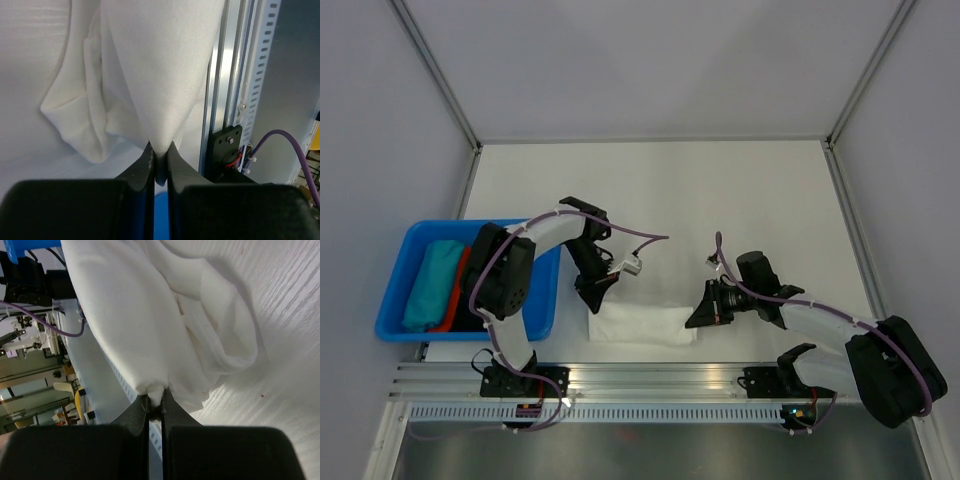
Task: Roll the t-shirts
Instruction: Roll the tshirt
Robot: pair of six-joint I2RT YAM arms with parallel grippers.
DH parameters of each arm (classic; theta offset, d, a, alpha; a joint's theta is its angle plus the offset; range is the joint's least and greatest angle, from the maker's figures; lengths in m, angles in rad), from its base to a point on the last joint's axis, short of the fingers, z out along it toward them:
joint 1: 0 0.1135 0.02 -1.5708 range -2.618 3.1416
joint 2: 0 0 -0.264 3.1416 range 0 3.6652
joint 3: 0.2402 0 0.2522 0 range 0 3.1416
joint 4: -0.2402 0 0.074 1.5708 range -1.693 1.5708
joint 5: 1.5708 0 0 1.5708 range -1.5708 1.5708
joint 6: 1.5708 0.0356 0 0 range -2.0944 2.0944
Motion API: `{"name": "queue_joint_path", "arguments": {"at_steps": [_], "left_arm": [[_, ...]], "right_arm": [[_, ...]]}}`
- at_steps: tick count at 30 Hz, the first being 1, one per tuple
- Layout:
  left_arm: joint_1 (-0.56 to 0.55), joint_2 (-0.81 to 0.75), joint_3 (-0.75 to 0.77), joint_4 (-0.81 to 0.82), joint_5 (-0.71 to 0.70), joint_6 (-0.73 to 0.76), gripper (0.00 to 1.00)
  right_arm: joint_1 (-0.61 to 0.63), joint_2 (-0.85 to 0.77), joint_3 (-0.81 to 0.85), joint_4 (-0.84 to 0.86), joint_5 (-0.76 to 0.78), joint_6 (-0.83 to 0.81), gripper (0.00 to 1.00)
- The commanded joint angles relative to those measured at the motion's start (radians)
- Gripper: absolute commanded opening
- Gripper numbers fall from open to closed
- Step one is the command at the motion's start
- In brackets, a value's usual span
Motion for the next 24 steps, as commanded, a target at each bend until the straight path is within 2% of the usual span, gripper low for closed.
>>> {"name": "queue_joint_path", "arguments": {"at_steps": [1, 5, 8, 9, 13, 19, 22, 24], "left_arm": [[-0.006, -0.027, 0.001, -0.072, 0.07, 0.01, 0.06], [-0.027, -0.095, -0.008, -0.055, 0.169, -0.039, 0.02], [0.003, -0.058, 0.038, 0.037, 0.15, -0.152, 0.02], [0.017, -0.034, 0.065, 0.06, 0.115, -0.178, 0.02], [0.079, 0.049, 0.106, 0.196, 0.022, -0.258, 0.07], [0.085, 0.109, 0.129, 0.261, -0.09, -0.31, 0.06], [0.086, 0.109, 0.149, 0.285, -0.141, -0.343, 0.26], [0.092, 0.022, 0.132, 0.34, -0.147, -0.326, 0.4]], "right_arm": [[-0.003, -0.036, 0.062, -0.178, -0.068, -0.056, 0.0], [-0.008, -0.092, 0.082, -0.135, -0.131, 0.018, 0.0], [-0.063, -0.029, 0.058, 0.01, -0.146, 0.122, 0.0], [-0.078, 0.007, 0.064, 0.012, -0.148, 0.11, 0.0], [-0.136, 0.237, 0.157, -0.171, -0.18, -0.039, 0.0], [-0.218, 0.351, 0.239, -0.259, -0.17, -0.126, 0.0], [-0.229, 0.39, 0.239, -0.27, -0.141, -0.132, 0.0], [-0.229, 0.395, 0.237, -0.265, -0.122, -0.125, 0.0]]}}
